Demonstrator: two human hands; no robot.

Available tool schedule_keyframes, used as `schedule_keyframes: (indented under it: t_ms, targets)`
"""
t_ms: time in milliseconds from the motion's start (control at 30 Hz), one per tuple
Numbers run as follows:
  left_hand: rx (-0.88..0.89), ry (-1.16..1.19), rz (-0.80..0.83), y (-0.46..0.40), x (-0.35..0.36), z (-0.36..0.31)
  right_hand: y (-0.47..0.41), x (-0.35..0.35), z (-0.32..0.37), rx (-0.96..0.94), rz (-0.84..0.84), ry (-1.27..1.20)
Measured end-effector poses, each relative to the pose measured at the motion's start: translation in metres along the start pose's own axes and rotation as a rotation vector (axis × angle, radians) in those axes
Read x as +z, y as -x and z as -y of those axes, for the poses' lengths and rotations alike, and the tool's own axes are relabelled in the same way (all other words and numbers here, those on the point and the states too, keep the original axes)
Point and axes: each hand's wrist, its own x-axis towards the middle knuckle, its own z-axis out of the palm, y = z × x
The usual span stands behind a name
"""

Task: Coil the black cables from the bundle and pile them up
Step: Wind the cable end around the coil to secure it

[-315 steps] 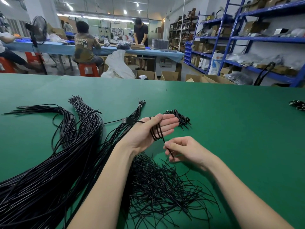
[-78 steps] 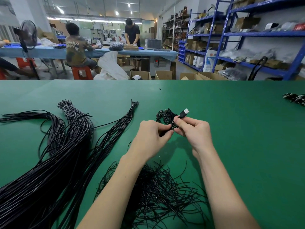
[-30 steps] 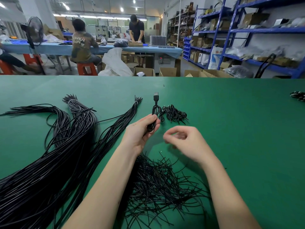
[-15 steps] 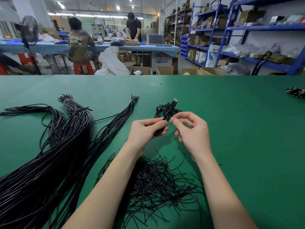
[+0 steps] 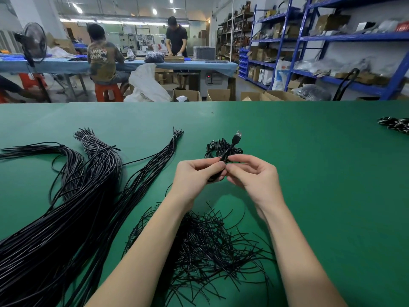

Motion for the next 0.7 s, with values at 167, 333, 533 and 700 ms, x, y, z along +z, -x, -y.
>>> schedule_keyframes:
  t_ms: [167, 333, 533, 700]
  targets:
    - [0.016, 0.016, 0.020, 0.000, -0.002, -0.002, 0.001, 0.000, 0.000, 0.073, -0.018, -0.082]
    - [0.059, -0.014, 0.047, 0.003, -0.001, -0.004, 0.001, 0.000, 0.001, 0.126, -0.020, -0.104]
    - [0.160, -0.176, 0.144, 0.007, -0.001, -0.011, 0.001, -0.006, 0.006, 0.261, 0.020, -0.163]
    - [0.188, -0.201, 0.258, 0.009, -0.006, -0.016, 0.002, -0.008, 0.008, 0.297, 0.062, -0.255]
